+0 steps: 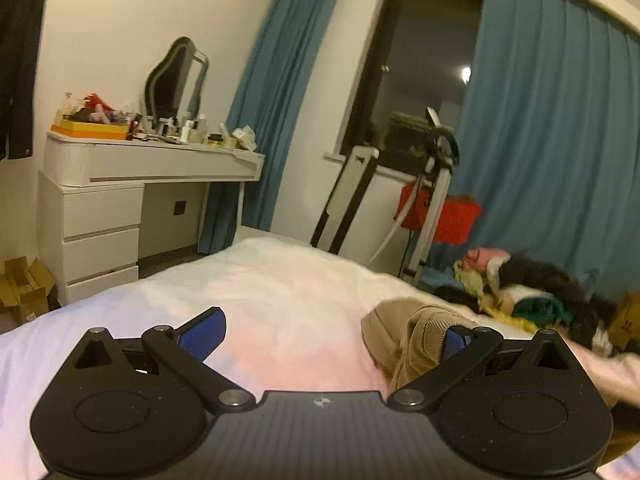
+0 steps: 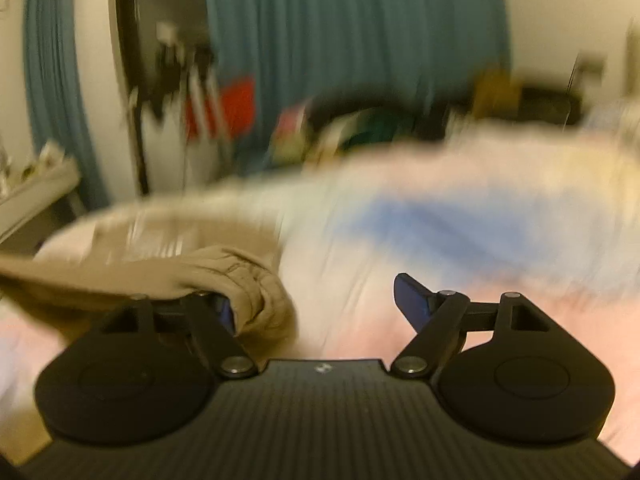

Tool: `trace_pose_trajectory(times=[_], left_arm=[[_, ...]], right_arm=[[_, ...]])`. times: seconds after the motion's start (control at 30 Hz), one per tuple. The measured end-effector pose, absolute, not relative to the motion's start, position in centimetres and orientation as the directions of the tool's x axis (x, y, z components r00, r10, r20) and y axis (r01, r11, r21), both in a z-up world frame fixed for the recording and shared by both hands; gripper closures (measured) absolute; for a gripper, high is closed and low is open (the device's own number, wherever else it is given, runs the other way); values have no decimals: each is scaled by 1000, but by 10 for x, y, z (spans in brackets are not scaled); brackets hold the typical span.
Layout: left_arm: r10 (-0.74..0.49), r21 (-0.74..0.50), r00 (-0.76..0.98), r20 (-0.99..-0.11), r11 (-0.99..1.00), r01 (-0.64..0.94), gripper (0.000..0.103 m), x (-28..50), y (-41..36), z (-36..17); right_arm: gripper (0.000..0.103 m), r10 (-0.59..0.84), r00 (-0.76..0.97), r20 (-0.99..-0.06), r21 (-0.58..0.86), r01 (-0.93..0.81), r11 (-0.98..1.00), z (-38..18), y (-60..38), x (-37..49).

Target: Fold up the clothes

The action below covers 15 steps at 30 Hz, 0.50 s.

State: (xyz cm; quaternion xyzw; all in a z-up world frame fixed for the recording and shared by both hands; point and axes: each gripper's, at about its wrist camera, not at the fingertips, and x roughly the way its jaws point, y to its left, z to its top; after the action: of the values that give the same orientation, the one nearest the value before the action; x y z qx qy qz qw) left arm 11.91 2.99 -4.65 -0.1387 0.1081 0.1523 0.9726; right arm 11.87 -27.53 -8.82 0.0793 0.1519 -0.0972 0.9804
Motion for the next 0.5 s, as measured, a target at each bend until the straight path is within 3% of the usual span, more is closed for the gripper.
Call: trace_pose_trajectory(times=[0.23,0.37,0.5], left_arm=[[285,-284,956,-68,913,-292,0,78,55,55],[255,-258,966,46,937,-235,0,56,67,142],[215,-245,967,135,953,-178,0,31,81,231]], right_arm=[[25,-110,994,-18,114,111,987,21,-259,77],[25,-14,998,63,104,8,995,113,-265,62],[25,85,993,87,99,-93,991,204,-277,43]])
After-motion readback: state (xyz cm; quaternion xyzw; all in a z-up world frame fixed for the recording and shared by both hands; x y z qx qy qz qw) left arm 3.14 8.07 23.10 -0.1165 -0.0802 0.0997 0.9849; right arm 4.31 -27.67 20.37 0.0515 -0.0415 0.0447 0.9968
